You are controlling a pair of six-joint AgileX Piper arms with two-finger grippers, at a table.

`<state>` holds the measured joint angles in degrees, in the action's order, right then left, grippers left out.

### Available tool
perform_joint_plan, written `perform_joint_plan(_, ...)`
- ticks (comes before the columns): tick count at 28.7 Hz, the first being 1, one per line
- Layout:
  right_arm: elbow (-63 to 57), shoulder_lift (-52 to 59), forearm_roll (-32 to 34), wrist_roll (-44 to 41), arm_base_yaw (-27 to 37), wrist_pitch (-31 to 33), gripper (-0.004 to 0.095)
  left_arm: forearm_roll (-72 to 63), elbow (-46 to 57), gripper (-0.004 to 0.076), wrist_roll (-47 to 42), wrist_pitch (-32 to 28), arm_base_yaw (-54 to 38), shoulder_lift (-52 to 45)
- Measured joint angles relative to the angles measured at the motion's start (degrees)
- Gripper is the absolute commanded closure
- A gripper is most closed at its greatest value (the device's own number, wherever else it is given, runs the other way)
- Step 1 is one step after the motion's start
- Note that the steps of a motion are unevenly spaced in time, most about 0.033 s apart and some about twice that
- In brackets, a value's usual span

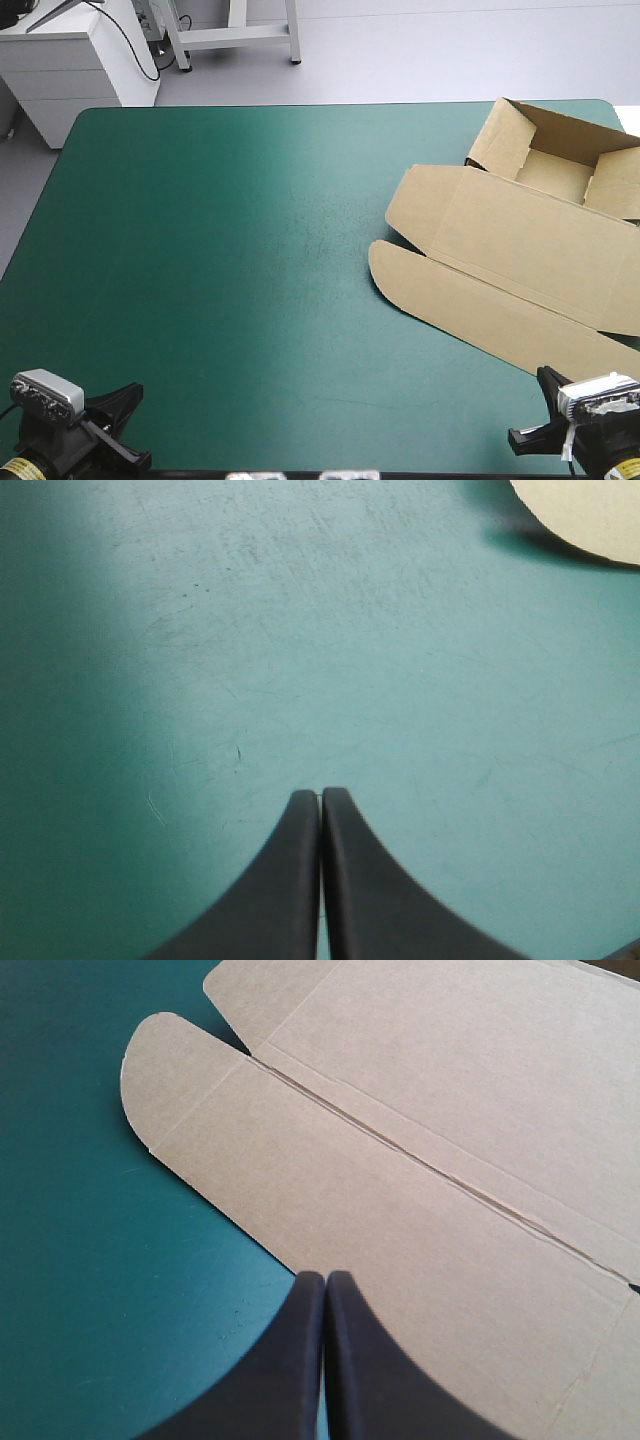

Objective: Fold the box

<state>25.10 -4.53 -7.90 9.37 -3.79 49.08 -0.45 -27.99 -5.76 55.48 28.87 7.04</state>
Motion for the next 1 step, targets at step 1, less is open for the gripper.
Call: perform_joint_plan(1, 0.0, 0.0, 0.0, 0.0, 0.0, 0.0, 0.0928, 0.0, 0.0, 0.0732, 0.0, 0.0, 0.0, 0.0)
